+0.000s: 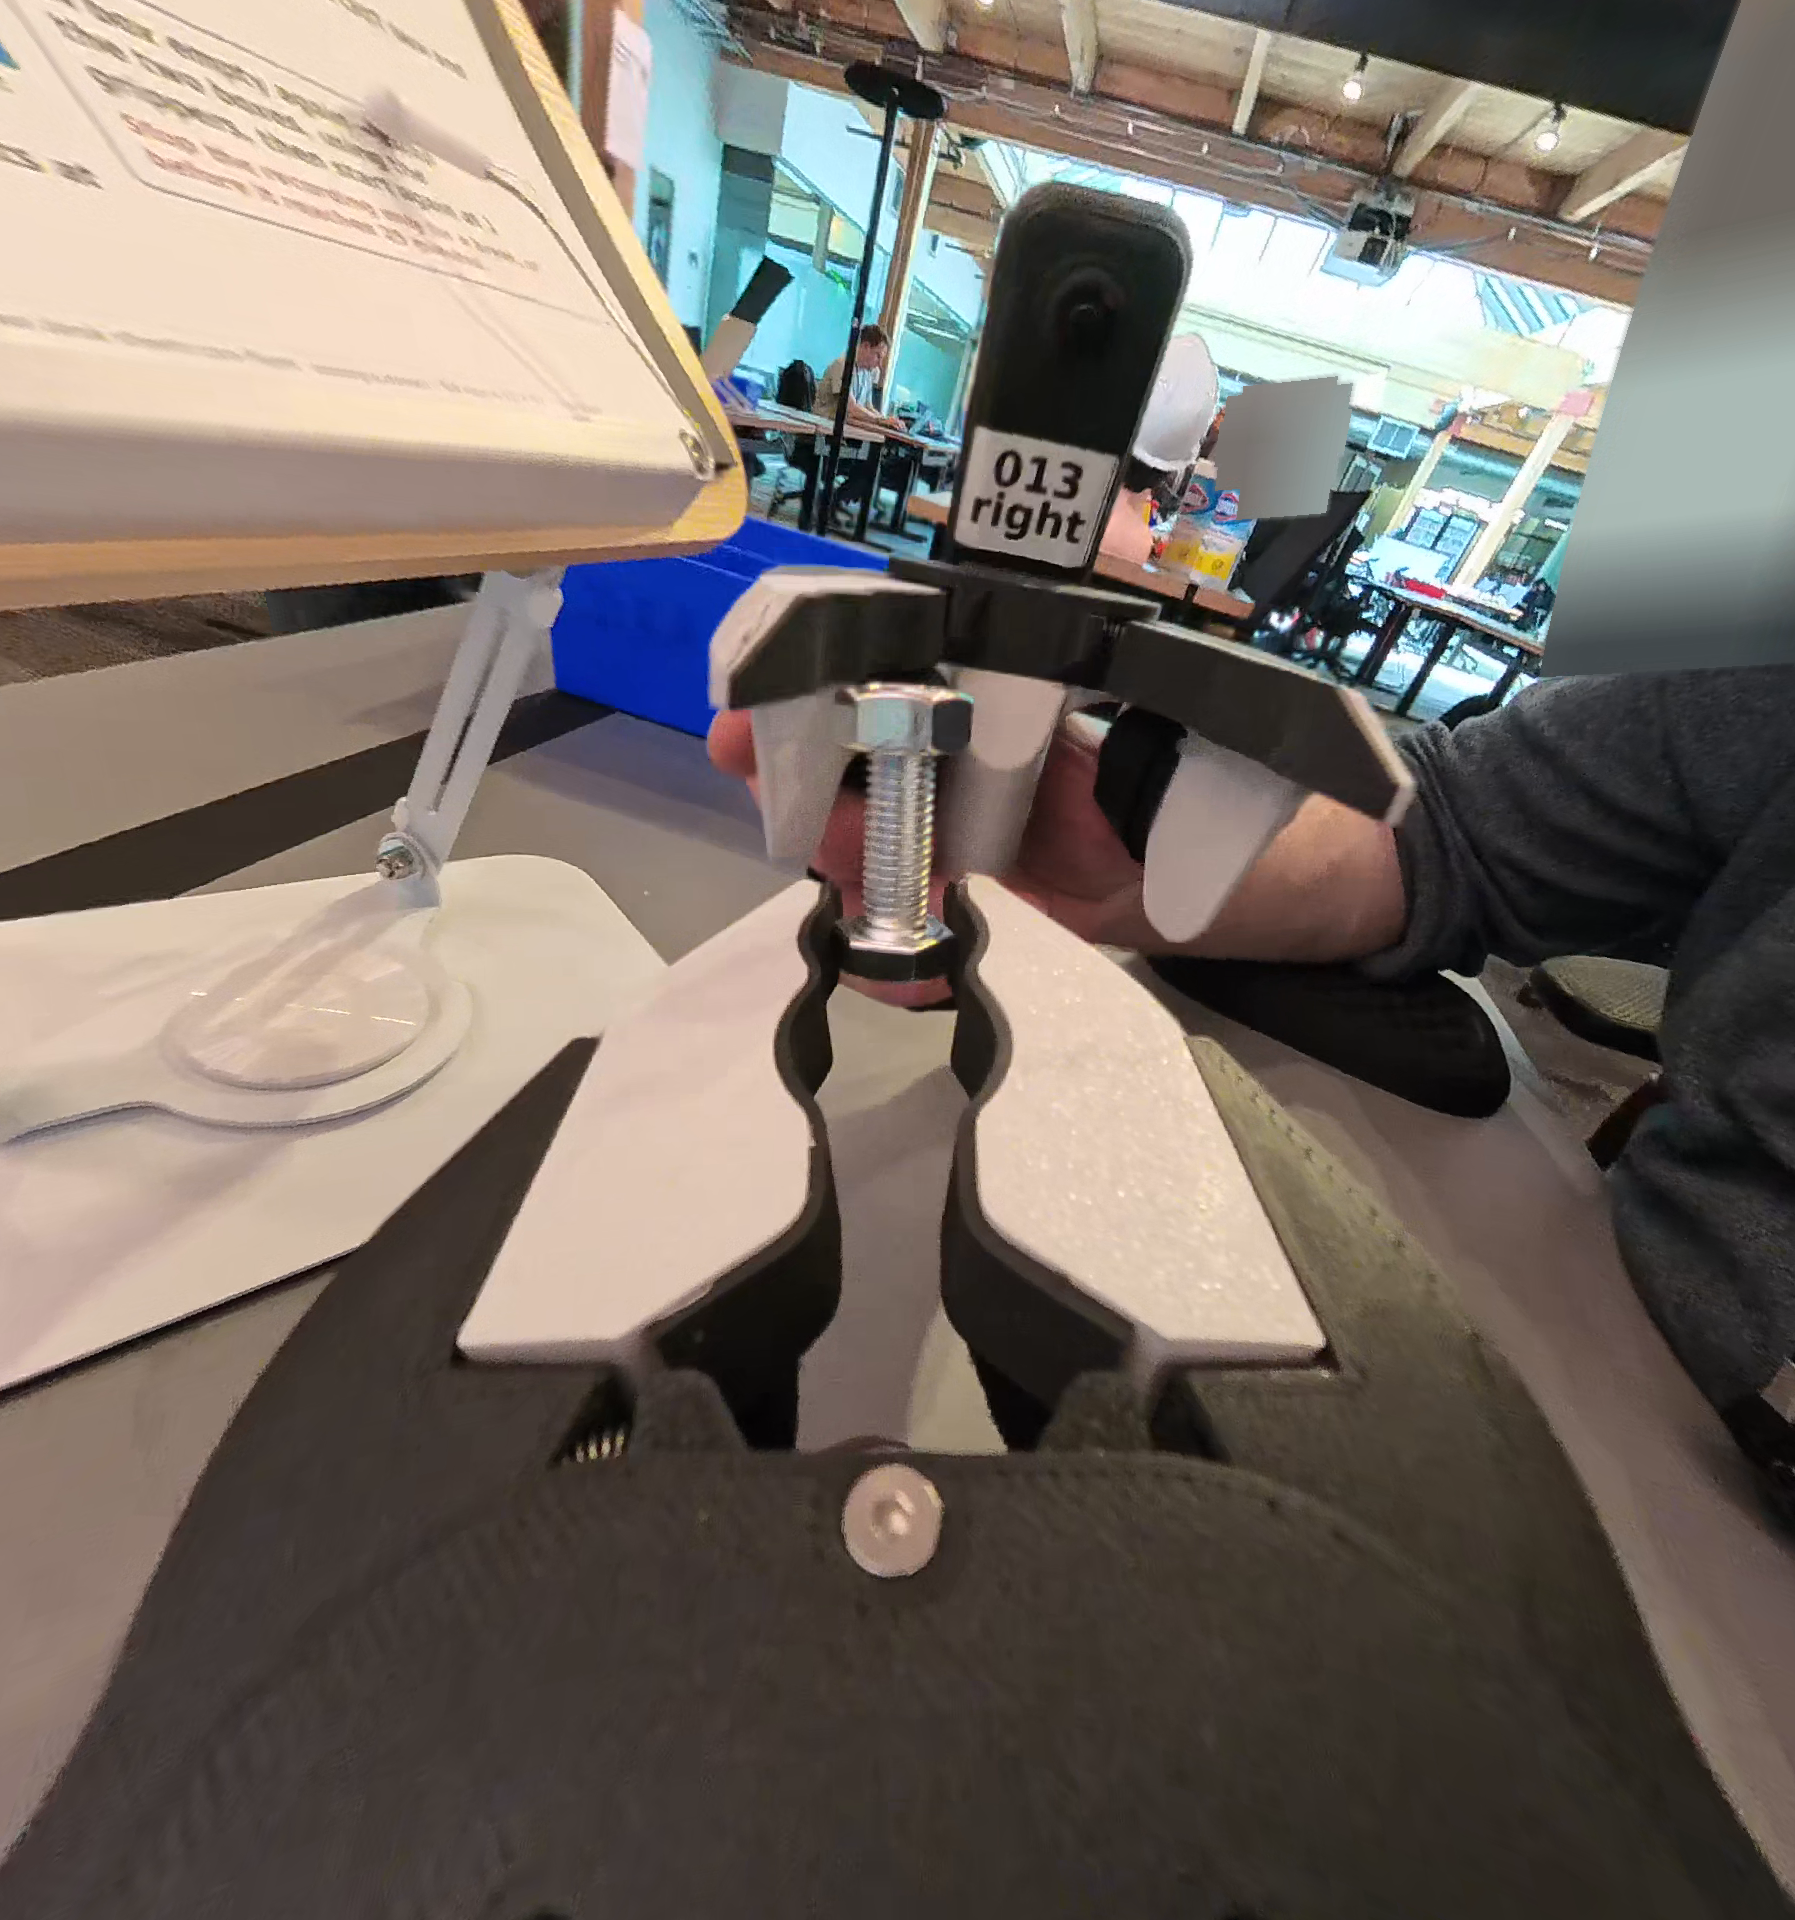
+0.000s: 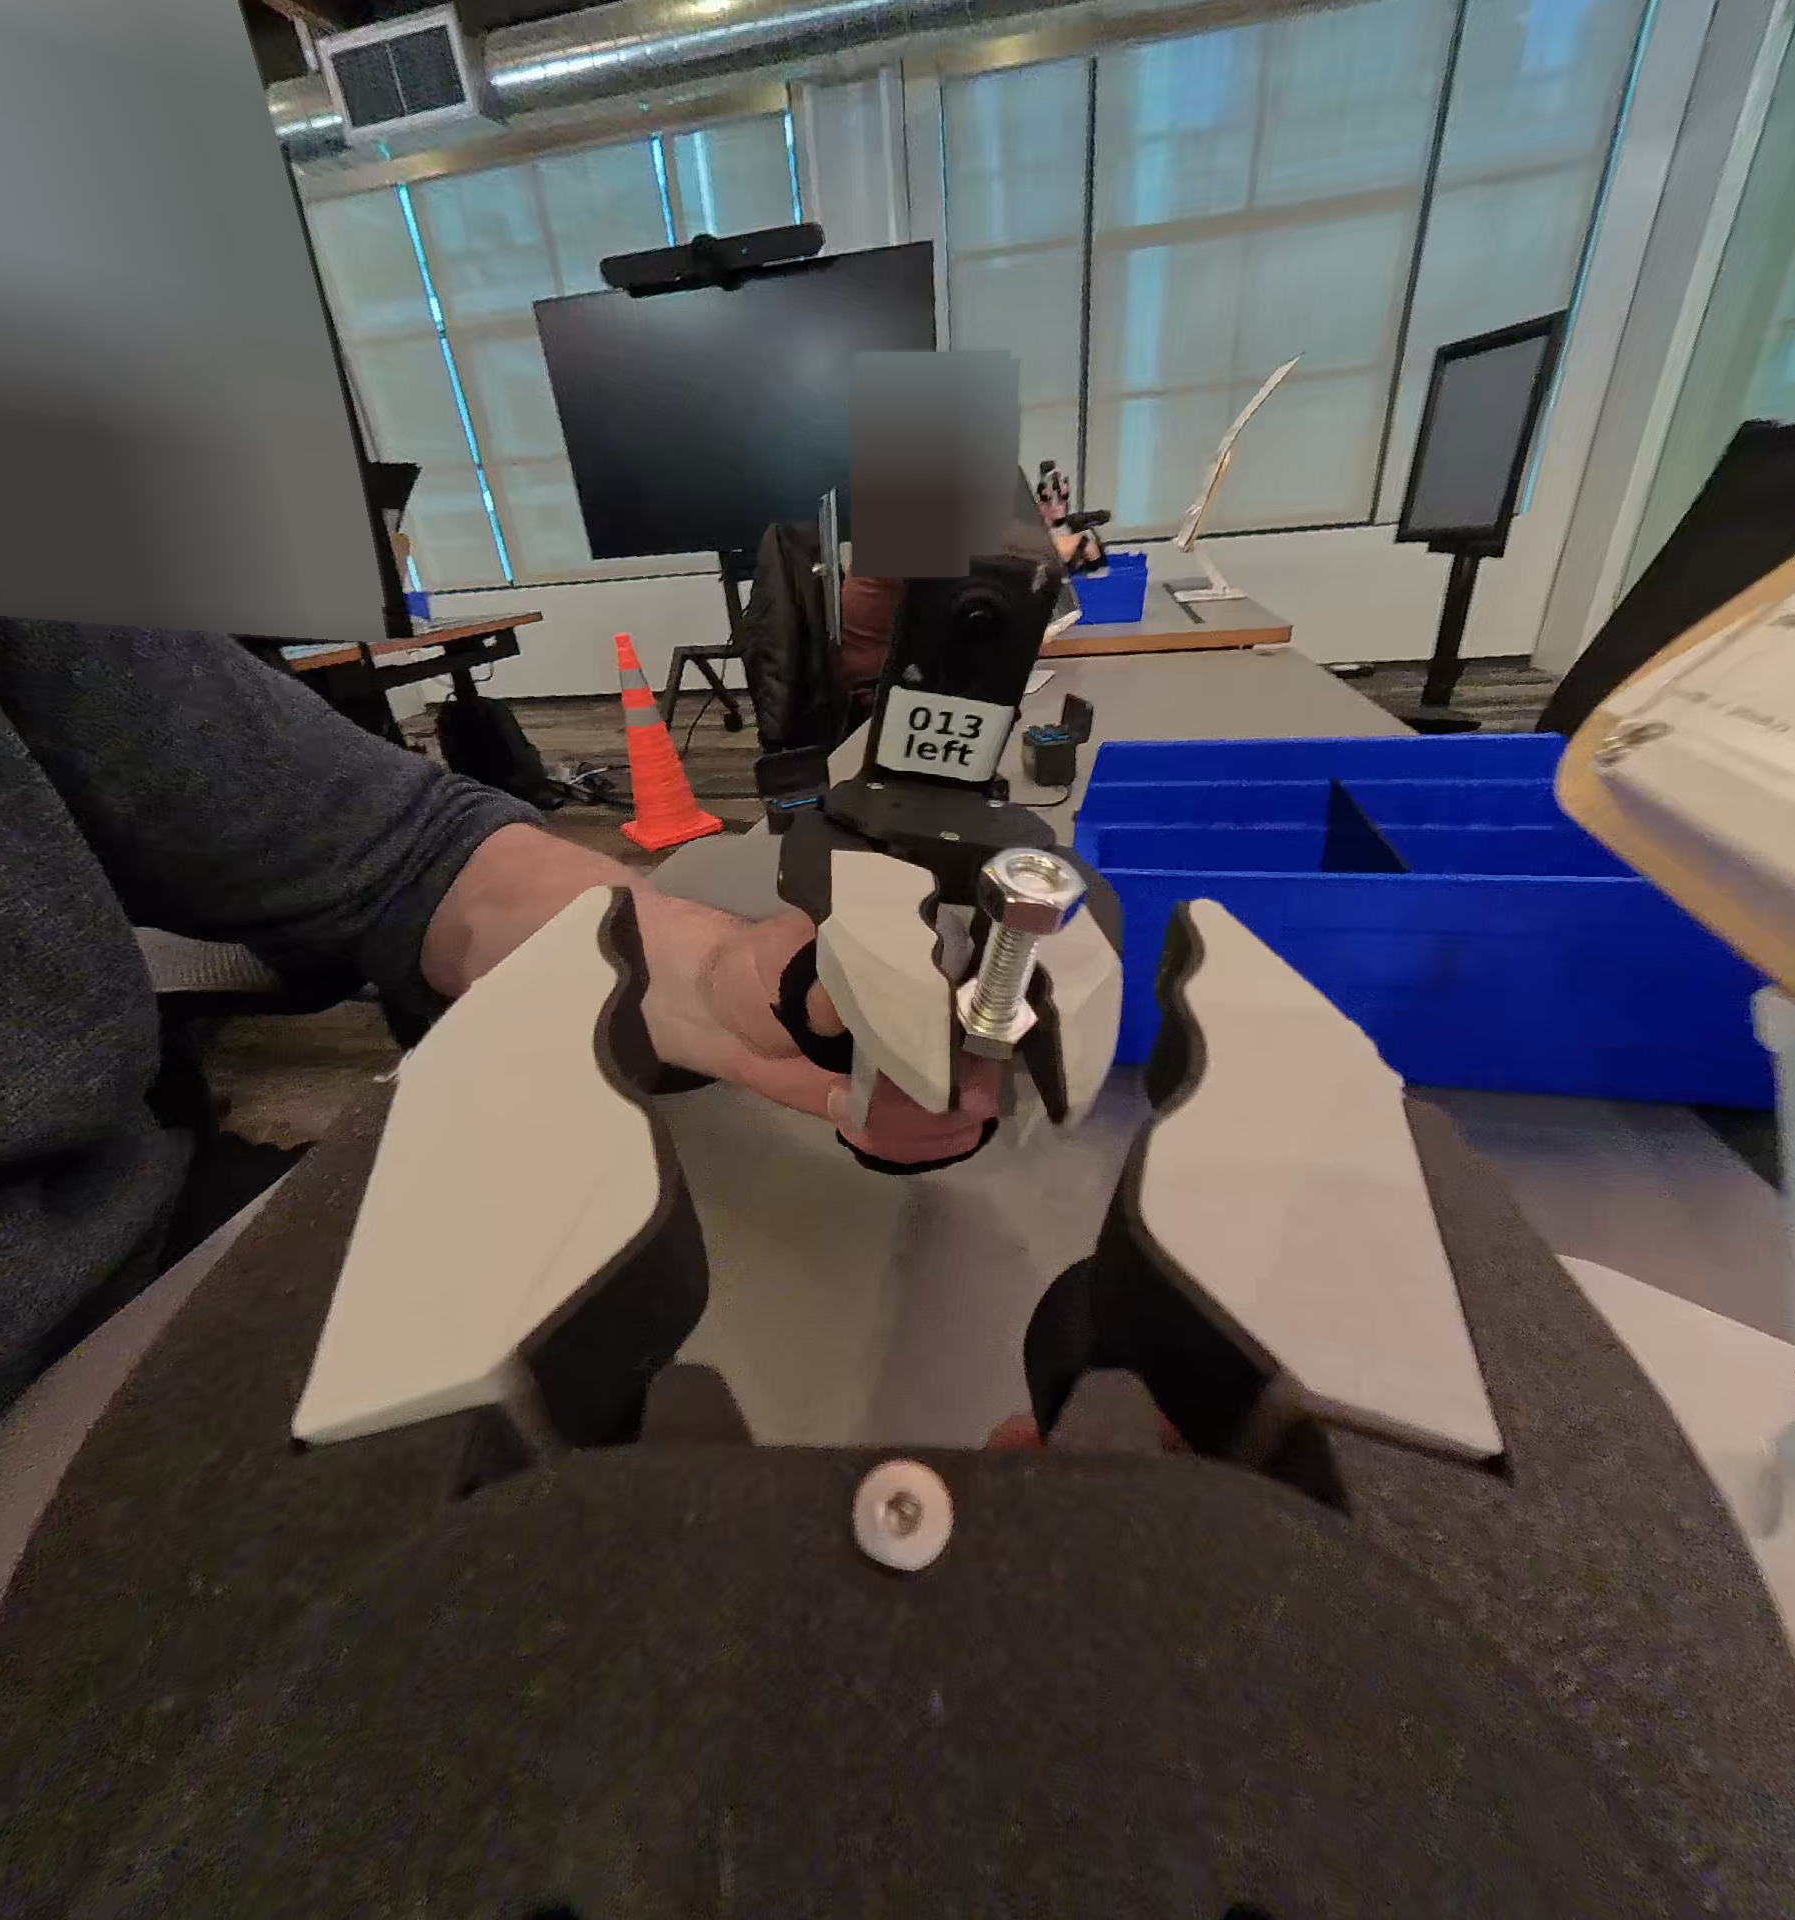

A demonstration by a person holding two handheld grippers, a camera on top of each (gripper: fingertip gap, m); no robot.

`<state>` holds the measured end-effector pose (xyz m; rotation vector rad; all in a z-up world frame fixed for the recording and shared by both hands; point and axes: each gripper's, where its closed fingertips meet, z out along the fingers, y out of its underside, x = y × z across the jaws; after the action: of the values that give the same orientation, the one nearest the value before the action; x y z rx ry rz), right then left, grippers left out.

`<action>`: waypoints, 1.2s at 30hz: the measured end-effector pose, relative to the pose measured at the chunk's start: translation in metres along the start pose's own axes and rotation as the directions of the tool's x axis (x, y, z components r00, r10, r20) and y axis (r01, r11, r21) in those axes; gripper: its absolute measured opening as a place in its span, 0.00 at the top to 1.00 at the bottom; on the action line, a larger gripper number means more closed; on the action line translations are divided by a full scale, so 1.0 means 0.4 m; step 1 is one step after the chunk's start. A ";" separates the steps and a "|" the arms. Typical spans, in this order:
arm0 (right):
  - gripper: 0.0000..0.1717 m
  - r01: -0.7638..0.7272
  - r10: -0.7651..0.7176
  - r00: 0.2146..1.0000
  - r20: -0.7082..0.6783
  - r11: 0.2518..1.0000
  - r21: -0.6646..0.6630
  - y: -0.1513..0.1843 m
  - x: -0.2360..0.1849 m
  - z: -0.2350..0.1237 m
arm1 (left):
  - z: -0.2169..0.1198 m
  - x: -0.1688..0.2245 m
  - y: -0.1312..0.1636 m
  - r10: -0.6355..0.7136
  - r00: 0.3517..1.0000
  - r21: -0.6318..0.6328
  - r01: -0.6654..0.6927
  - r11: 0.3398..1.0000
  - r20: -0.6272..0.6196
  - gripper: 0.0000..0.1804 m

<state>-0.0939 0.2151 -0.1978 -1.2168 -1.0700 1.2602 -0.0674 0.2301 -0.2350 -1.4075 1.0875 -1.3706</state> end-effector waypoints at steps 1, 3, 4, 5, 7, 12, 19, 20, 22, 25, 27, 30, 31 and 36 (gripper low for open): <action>0.46 0.005 -0.005 1.000 0.013 1.000 -0.012 0.006 -0.009 0.007 | 0.004 0.002 0.003 0.004 1.000 -0.005 -0.004 1.000 -0.003 0.90; 0.46 0.030 -0.029 0.999 0.025 0.999 -0.025 0.008 -0.023 0.013 | 0.003 -0.003 0.000 -0.007 1.000 0.003 0.007 1.000 0.003 0.90; 0.46 0.042 -0.041 0.999 0.024 0.999 -0.027 0.006 -0.025 0.012 | -0.001 -0.008 -0.004 -0.015 1.000 0.014 0.015 1.000 0.008 0.90; 0.48 0.060 -0.059 0.998 0.024 0.998 -0.021 0.001 -0.027 0.005 | -0.007 -0.016 -0.011 -0.020 0.999 0.029 0.020 0.999 0.025 0.90; 0.75 0.083 -0.087 0.989 0.119 0.996 0.037 -0.022 -0.060 -0.018 | -0.017 -0.028 -0.013 -0.034 0.999 0.031 0.033 0.999 0.034 0.90; 0.53 0.035 -0.035 0.999 0.010 0.999 0.031 -0.018 -0.007 -0.013 | 0.001 -0.002 -0.009 -0.015 1.000 0.019 0.015 1.000 0.002 0.90; 0.48 0.047 -0.047 0.998 0.040 0.999 -0.014 -0.002 -0.029 -0.001 | -0.001 -0.012 -0.013 -0.032 0.999 0.041 0.031 0.999 0.010 0.90; 0.64 0.071 -0.071 0.994 0.079 0.997 0.007 -0.011 -0.042 -0.012 | -0.007 -0.025 -0.017 -0.037 0.999 0.047 0.035 0.998 0.040 0.90; 0.74 0.059 -0.062 0.994 0.089 0.998 0.034 -0.025 -0.043 -0.022 | -0.016 -0.033 -0.018 -0.049 0.998 0.051 0.047 0.998 0.032 0.90; 0.53 0.020 -0.021 1.000 0.018 1.000 0.013 -0.010 -0.008 -0.012 | -0.007 -0.019 -0.019 -0.040 0.999 0.049 0.039 0.998 0.016 0.90; 0.47 -0.001 0.002 1.000 0.031 1.000 -0.008 0.006 -0.012 0.001 | 0.006 -0.006 -0.012 -0.017 1.000 0.028 0.016 0.999 0.008 0.90; 0.47 0.022 -0.021 0.999 0.034 1.000 -0.015 0.011 -0.023 0.012 | 0.011 -0.007 -0.004 -0.026 1.000 0.023 0.026 0.999 0.006 0.90; 0.46 0.029 -0.029 0.999 0.024 0.999 -0.023 0.011 -0.021 0.011 | 0.007 -0.015 -0.007 -0.034 0.999 0.030 0.033 0.999 0.018 0.90; 0.70 0.049 -0.050 0.995 0.090 0.999 0.019 -0.017 -0.041 -0.018 | -0.013 -0.034 -0.020 -0.073 0.997 0.070 0.072 0.995 0.022 0.90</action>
<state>-0.0870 0.1987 -0.1906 -1.1226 -1.1458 1.2935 -0.0725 0.2452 -0.2303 -1.4223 0.9723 -1.4250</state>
